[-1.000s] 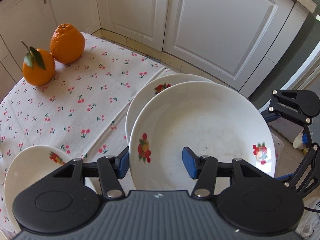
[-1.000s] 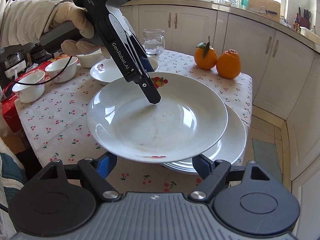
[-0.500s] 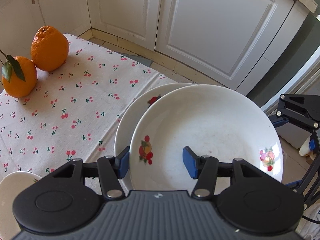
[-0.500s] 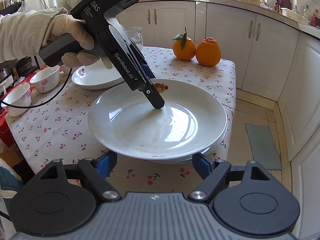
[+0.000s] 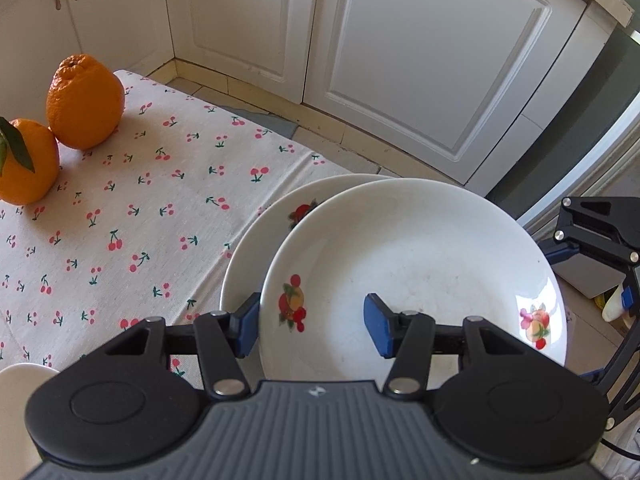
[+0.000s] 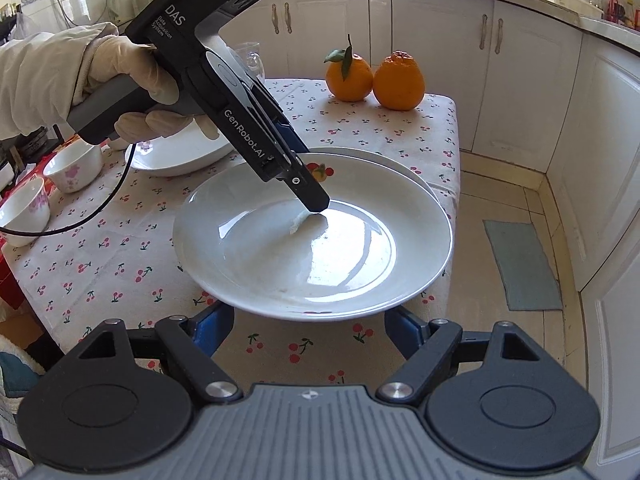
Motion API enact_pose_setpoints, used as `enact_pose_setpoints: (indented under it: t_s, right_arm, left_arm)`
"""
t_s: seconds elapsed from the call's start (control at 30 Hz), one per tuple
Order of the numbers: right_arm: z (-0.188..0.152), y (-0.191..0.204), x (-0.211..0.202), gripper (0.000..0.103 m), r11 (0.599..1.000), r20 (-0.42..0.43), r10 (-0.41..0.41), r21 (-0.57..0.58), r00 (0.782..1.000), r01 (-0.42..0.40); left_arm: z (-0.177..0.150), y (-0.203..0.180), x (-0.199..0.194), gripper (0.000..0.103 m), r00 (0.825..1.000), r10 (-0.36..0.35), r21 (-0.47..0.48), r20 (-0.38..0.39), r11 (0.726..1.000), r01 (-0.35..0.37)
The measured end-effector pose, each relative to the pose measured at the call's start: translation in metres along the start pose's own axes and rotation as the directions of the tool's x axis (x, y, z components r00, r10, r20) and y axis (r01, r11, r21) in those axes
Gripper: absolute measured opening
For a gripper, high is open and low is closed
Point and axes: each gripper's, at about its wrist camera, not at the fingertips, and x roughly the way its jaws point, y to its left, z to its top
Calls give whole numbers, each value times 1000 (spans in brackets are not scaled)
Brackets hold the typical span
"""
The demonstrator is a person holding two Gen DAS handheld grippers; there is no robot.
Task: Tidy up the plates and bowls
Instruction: 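Settle the plate on the stack and open the left gripper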
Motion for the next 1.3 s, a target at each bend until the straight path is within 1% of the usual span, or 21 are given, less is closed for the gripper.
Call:
enact_pose_setpoints:
  t_s: [0.3, 0.4, 0.47, 0.73, 1.0, 1.13, 1.3]
  right_arm:
    - [0, 1, 0, 86, 1000, -5, -14, 16, 1000, 14]
    - [1, 2, -2, 86, 1000, -8, -20, 18, 1000, 20]
    - [1, 2, -3, 86, 1000, -7, -21, 21, 1000, 21]
    - [-2, 1, -11, 86, 999, 17, -20, 31, 1000, 19]
    - [-1, 3, -9, 87, 999, 18, -34, 21, 999, 34]
    - [-1, 4, -9, 93, 999, 29, -40, 22, 999, 39]
    - [0, 6, -6, 97, 998, 35, -54, 16, 998, 53]
  left_arm:
    - [5, 2, 4, 53, 1000, -12, -15, 7, 1000, 13]
    - [6, 0, 6, 53, 1000, -1, -1, 7, 1000, 1]
    - [7, -3, 6, 57, 1000, -1, 11, 2, 1000, 1]
    - [8, -9, 8, 57, 999, 30, 76, -23, 997, -28]
    - [8, -8, 5, 57, 999, 39, 83, -19, 996, -37]
    - [7, -9, 3, 59, 999, 47, 76, -13, 996, -45]
    - [5, -9, -3, 61, 998, 61, 75, -3, 995, -61]
